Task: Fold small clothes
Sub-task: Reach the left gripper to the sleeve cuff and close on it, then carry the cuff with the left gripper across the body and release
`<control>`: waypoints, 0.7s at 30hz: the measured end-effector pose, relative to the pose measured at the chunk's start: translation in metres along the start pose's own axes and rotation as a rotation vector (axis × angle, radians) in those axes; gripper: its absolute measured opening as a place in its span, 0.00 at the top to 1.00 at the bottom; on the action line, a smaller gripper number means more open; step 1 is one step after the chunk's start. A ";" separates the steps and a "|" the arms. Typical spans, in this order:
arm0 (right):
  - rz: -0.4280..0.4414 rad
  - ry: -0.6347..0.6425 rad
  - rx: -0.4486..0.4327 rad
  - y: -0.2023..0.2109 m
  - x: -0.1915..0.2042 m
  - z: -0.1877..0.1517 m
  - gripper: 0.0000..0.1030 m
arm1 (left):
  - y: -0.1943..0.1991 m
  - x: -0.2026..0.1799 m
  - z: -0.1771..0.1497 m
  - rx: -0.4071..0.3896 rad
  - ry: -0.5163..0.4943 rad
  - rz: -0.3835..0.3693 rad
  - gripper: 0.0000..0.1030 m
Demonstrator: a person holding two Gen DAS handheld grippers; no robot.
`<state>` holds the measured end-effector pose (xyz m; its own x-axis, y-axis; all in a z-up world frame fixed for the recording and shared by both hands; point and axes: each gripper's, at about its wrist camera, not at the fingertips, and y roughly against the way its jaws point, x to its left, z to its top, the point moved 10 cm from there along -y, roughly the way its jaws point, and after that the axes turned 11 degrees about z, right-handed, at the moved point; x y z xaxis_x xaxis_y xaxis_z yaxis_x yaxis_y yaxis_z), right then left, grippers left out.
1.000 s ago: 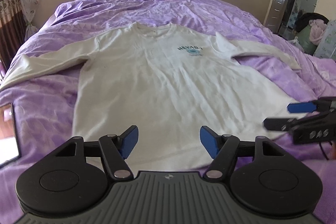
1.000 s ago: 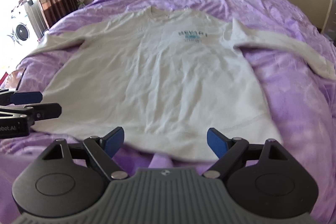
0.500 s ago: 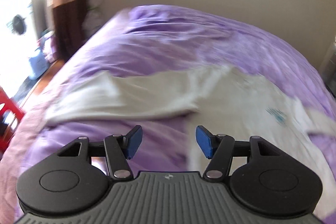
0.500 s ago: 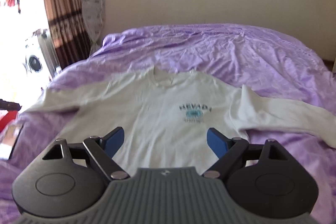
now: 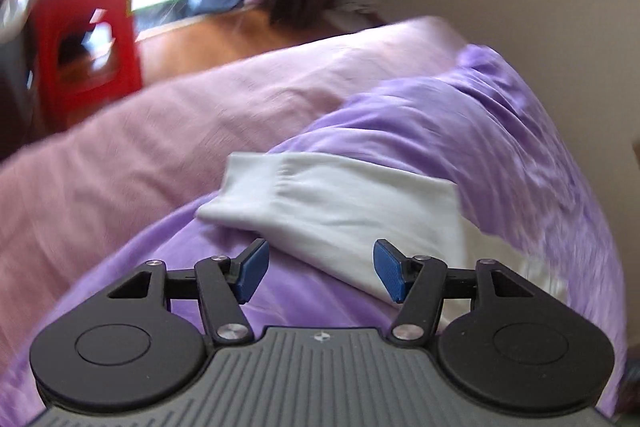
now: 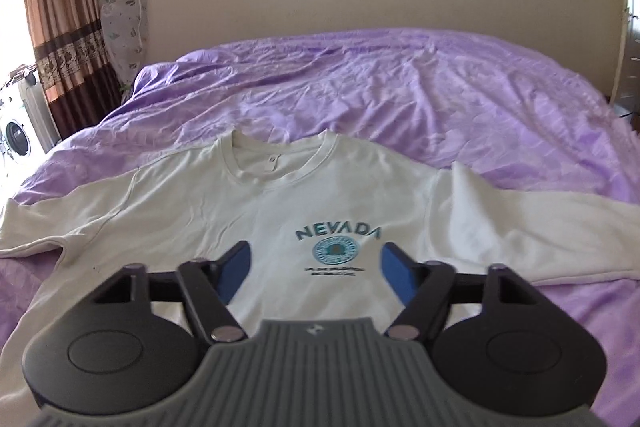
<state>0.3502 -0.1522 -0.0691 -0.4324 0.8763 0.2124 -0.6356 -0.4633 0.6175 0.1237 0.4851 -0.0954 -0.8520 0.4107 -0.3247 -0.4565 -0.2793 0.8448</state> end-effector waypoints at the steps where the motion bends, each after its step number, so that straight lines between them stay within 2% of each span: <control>1: -0.005 0.007 0.009 -0.008 0.001 0.000 0.52 | -0.008 0.006 0.002 0.017 0.041 -0.012 0.32; 3: -0.007 0.023 0.017 -0.019 0.005 -0.001 0.58 | -0.022 0.016 0.005 0.036 0.108 -0.018 0.32; 7: 0.029 0.015 0.047 -0.038 0.011 -0.003 0.60 | -0.050 0.039 0.014 0.063 0.248 0.006 0.33; 9: 0.056 0.013 0.055 -0.044 0.013 -0.005 0.60 | -0.059 0.045 0.016 0.081 0.303 0.004 0.44; 11: 0.081 0.031 0.054 -0.046 0.017 -0.006 0.60 | -0.059 0.047 0.020 0.069 0.329 0.008 0.71; 12: 0.079 0.047 0.059 -0.047 0.018 -0.006 0.60 | -0.055 0.045 0.024 0.050 0.324 0.004 0.75; 13: 0.076 0.062 0.064 -0.049 0.018 -0.007 0.61 | -0.048 0.042 0.029 0.016 0.311 0.008 0.88; 14: 0.073 0.072 0.071 -0.051 0.019 -0.008 0.66 | -0.038 0.037 0.034 -0.024 0.288 0.020 0.93; 15: 0.070 0.078 0.085 -0.053 0.018 -0.009 0.77 | -0.027 0.031 0.039 -0.077 0.261 0.028 0.93; 17: 0.066 0.075 0.124 -0.059 0.016 -0.014 0.86 | 0.004 0.004 0.048 -0.215 0.150 0.019 0.94; 21: 0.099 0.016 0.187 -0.063 0.008 -0.027 0.92 | 0.078 -0.080 0.043 -0.471 -0.131 0.004 0.95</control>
<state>0.3696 -0.1190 -0.1270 -0.4980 0.8248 0.2677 -0.4606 -0.5131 0.7243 0.1676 0.4678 0.0153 -0.8284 0.5062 -0.2399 -0.5454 -0.6312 0.5514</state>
